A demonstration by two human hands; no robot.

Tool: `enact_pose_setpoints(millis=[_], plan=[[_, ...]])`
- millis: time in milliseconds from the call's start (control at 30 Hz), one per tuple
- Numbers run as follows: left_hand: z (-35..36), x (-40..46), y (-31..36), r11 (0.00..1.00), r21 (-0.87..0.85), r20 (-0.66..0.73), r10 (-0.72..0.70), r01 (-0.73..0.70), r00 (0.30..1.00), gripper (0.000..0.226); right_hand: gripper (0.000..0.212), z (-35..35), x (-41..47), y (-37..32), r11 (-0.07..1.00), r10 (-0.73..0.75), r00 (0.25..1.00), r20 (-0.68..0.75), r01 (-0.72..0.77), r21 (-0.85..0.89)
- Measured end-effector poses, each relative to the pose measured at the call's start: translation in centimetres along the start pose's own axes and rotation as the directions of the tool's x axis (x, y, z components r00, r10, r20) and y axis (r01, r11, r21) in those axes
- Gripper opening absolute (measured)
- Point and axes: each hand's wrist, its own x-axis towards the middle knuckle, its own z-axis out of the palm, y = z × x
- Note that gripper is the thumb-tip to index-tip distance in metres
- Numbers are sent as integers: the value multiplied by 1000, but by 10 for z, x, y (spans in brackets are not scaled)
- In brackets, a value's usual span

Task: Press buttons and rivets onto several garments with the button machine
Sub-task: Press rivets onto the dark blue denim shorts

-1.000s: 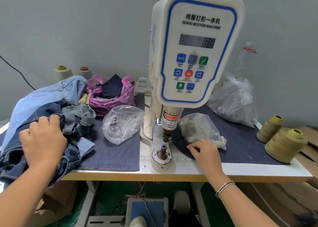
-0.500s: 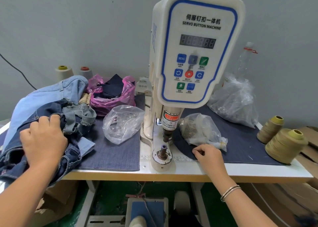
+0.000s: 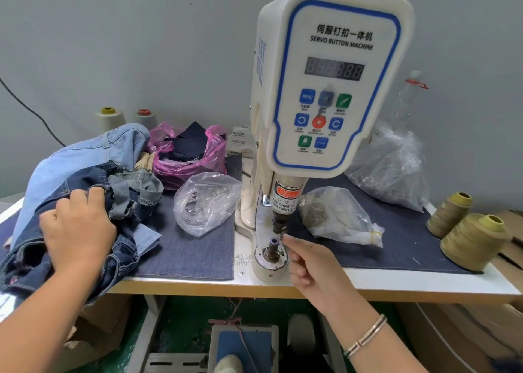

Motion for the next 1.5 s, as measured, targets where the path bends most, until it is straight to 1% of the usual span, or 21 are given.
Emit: enact_pose_setpoints(millis=[33,100,167,333,600,833,1067,1200,1333,1367,1400,1433,1467,1500], plan=[[0,0,0,1000,2,5,-1,1,1000,40,16,3,0,-2,996,50,998,24,-52,77],[2,1,-1,1000,-7,18,5,-5,1000,42,20,8,-1,-4,967,133,990,55,-142,211],[2,2,-2,1000,-19,22,8,-8,1000,45,23,10,0,-4,937,177,982,72,-191,294],[0,2,0,1000,-15,21,5,-4,1000,45,11,12,2,-2,883,249,966,73,-257,393],[0,1,-1,1000,11,10,2,-2,1000,42,20,14,6,-5,807,288,945,154,-326,493],[0,2,0,1000,-2,-4,3,-3,1000,41,13,12,-1,-9,805,278,942,186,-334,491],[3,2,-2,999,-34,6,-4,5,1000,44,8,20,-4,-9,788,284,948,142,-316,529],[-1,2,-1,1000,-12,10,0,0,1000,43,9,25,-9,-10,726,285,947,148,-314,611],[1,2,-1,1000,-26,7,-6,6,1000,46,5,31,-14,-10,663,262,955,141,-284,692],[2,2,-2,1000,-27,8,-7,7,1000,46,4,29,-15,-9,678,253,958,133,-274,682],[1,2,-2,1000,-27,11,-10,10,1000,46,5,27,-13,-8,723,234,964,124,-258,641],[1,2,-2,1000,-26,13,-8,9,1000,45,8,22,-11,-7,805,203,974,99,-224,550],[0,1,-1,1000,-20,18,-11,11,1000,44,10,16,-6,-6,911,150,988,38,-153,384],[-1,1,0,1000,-12,19,-13,13,1000,42,11,7,2,-6,990,51,997,-62,-42,138]])
